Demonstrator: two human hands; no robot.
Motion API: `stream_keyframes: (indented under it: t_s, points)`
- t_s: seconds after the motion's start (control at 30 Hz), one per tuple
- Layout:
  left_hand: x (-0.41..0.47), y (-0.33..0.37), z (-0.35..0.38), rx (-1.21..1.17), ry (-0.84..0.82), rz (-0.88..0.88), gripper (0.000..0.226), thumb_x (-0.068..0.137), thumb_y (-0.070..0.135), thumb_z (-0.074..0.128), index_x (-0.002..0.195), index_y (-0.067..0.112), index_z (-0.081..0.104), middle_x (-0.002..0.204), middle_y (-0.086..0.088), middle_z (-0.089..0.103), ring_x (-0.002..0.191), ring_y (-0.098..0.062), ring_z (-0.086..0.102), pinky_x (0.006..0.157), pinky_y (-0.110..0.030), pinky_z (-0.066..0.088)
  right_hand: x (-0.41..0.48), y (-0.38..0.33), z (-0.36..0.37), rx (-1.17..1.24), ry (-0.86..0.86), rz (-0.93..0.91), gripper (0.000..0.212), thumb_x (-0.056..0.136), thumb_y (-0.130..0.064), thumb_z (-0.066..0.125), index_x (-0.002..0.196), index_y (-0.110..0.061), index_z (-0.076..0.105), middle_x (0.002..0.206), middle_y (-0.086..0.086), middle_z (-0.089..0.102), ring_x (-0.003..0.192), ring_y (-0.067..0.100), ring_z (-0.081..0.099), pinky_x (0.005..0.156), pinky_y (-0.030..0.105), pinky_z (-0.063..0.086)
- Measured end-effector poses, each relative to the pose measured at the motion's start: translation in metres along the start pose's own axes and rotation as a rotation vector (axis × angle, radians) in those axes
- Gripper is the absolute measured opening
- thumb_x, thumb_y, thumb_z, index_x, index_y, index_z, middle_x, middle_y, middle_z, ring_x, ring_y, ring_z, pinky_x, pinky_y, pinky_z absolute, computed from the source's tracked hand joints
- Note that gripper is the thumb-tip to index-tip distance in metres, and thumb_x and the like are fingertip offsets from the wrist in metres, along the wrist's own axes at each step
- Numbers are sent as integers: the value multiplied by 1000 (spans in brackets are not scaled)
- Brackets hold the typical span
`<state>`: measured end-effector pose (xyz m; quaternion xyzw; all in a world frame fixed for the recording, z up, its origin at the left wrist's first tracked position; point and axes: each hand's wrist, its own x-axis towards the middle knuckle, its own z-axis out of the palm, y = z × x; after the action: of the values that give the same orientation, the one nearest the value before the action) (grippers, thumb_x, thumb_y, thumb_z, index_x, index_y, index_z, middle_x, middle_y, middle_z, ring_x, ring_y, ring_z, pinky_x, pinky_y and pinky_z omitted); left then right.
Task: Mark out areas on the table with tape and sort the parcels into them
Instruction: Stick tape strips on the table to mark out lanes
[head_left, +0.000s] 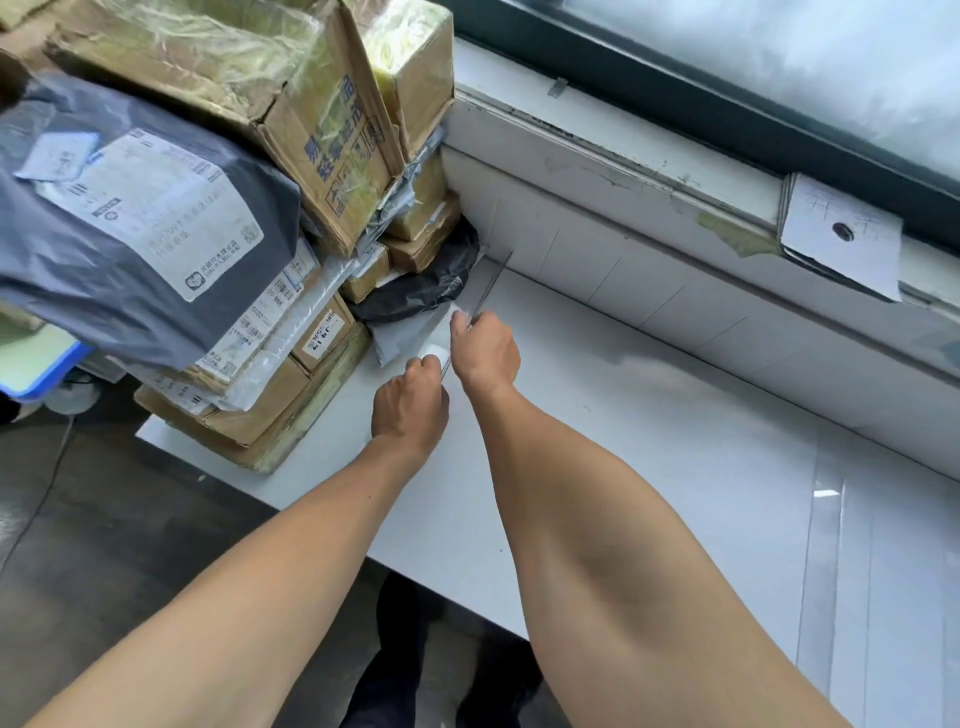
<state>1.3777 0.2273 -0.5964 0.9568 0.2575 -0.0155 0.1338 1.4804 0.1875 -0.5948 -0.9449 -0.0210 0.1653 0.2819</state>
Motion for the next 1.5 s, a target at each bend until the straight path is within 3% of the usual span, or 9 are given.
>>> stream_keyframes:
  t_s: [0.2,0.37,0.6,0.73,0.83,0.93,1.27,1.37,1.5]
  points:
    - [-25,26,-17,-4,26,34,12,92,5,41,95,9,52,92,-12,59,75,-37,62,55,-33,30,-2,0,-33,81,52,131,21,96,-28,51,97,-9,59,102,9,67,90,30,61,67,30,38]
    - [-42,41,-18,-57,38,57,13,86,6,43,79,15,35,79,-9,52,65,-37,57,53,-33,30,-12,18,-53,93,82,159,11,93,-20,50,89,-11,54,88,5,61,77,28,56,62,29,36]
    - [-72,92,5,-155,-63,133,17,83,6,42,72,12,30,61,-2,36,60,-35,54,49,-31,25,-21,73,-84,18,138,189,9,92,-18,52,86,-12,50,80,3,53,73,26,52,61,30,37]
    - [-89,129,24,-111,-146,233,13,85,7,42,76,12,34,64,-4,44,61,-34,52,54,-32,32,-23,127,-104,23,176,254,6,91,-16,52,91,-12,56,81,2,53,73,26,50,61,28,37]
    - [-102,158,39,-88,-200,305,12,86,10,41,77,12,33,64,-4,44,65,-36,56,54,-32,32,-27,170,-119,7,191,311,9,90,-15,52,81,-14,49,67,0,46,66,26,46,48,25,25]
    - [-113,190,55,-99,-248,362,8,88,14,41,81,13,36,69,-6,54,66,-34,58,55,-31,35,-28,206,-134,0,214,350,15,89,-15,54,75,-14,47,60,-2,40,61,25,43,45,25,21]
    - [-144,272,85,-32,-381,463,8,90,15,40,86,13,46,84,-8,65,65,-29,50,59,-31,35,-30,298,-176,-21,238,427,12,86,-9,51,75,-13,48,67,2,47,60,25,44,45,24,22]
    - [-149,289,88,0,-426,507,17,92,16,39,94,10,55,90,-9,66,73,-30,56,63,-30,37,-29,312,-180,-47,223,406,11,86,-8,50,77,-12,48,72,3,49,62,27,43,46,26,22]
    - [-148,306,93,24,-469,520,14,91,12,41,84,13,53,92,-10,67,82,-31,63,65,-30,40,-25,325,-184,-67,209,385,8,89,-8,49,88,-11,57,81,3,55,70,27,49,58,28,34]
